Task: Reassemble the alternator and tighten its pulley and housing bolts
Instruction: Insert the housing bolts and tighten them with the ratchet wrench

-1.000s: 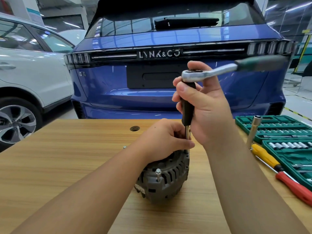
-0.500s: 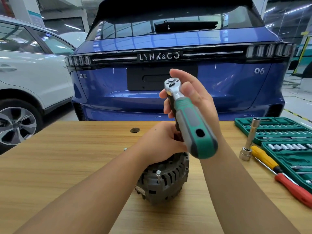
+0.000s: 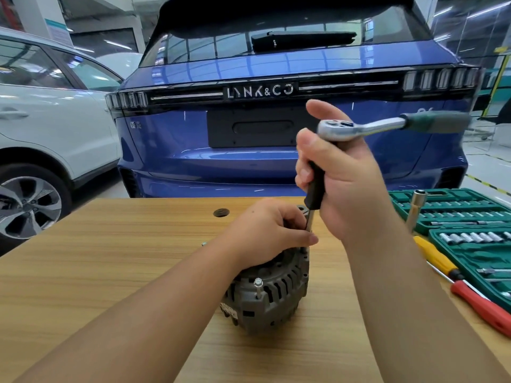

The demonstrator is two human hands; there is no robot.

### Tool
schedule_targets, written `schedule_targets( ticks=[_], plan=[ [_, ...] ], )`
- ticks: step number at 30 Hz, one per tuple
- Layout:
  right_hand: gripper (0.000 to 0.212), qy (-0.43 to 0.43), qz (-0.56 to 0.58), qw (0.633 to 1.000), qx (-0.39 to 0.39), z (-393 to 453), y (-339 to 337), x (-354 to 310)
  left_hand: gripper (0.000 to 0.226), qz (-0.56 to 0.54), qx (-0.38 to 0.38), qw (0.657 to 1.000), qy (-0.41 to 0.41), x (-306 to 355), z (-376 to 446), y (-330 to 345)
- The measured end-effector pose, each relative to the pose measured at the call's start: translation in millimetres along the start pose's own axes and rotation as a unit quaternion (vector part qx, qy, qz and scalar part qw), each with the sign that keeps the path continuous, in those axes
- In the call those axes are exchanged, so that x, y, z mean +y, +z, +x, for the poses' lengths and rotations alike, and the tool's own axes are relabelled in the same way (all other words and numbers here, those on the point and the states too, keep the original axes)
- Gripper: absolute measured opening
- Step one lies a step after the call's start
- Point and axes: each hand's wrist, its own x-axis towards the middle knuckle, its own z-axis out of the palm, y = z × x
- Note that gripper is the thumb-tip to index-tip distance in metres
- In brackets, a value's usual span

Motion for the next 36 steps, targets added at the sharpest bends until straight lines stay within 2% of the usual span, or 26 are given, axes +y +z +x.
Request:
schedule_targets(
  ticks=[3,5,10,15,16,20,21,23,26,29,31,32,33,36],
  plan=[
    [0.036,-0.101,-0.084,0.991,-0.005,-3,11,9,0.005,-0.016,-0.005,1.000,-0.001,2,-2,-1],
    [0.041,-0.110,-0.097,0.989,-0.004,-3,12,13,0.008,-0.018,-0.005,1.000,-0.007,3,-3,0],
    [0.047,-0.070,0.018,0.996,-0.043,3,4,13,0.013,-0.021,0.019,0.999,-0.020,1,-2,0],
    [0.042,0.037,0.119,0.987,-0.097,9,-8,12,0.015,-0.011,0.015,0.999,-0.033,1,-1,-1],
    [0.045,0.041,0.117,0.987,-0.099,9,-8,13,0.015,-0.006,0.017,0.999,-0.033,1,-1,-1],
    [0.079,0.055,0.104,0.990,-0.082,10,-1,12,0.019,-0.007,0.023,0.999,-0.030,2,-3,-1],
    [0.078,0.063,0.118,0.988,-0.071,10,-1,12,0.017,-0.014,0.024,0.999,-0.026,2,-3,0],
    [0.058,0.058,0.125,0.990,-0.036,7,-2,9,0.015,-0.033,0.019,0.999,-0.019,3,-3,1],
    [0.023,0.006,0.010,0.998,0.057,0,4,3,0.014,0.006,0.015,1.000,-0.017,4,-1,1],
    [0.016,-0.001,-0.057,0.989,0.134,2,6,2,0.014,0.014,0.012,1.000,-0.016,3,0,1],
    [0.009,0.022,-0.024,0.994,0.107,2,2,-1,0.014,0.018,0.003,1.000,-0.017,3,0,1],
    [0.011,0.028,0.003,0.997,0.072,2,1,-3,0.014,0.019,0.001,1.000,-0.018,3,-1,1],
    [0.022,0.019,0.022,0.999,0.039,2,0,-5,0.014,0.018,0.003,1.000,-0.017,3,0,0],
    [0.036,-0.077,-0.049,0.996,-0.014,-1,2,1,0.014,0.009,0.007,1.000,-0.015,3,-1,-1]
  ],
)
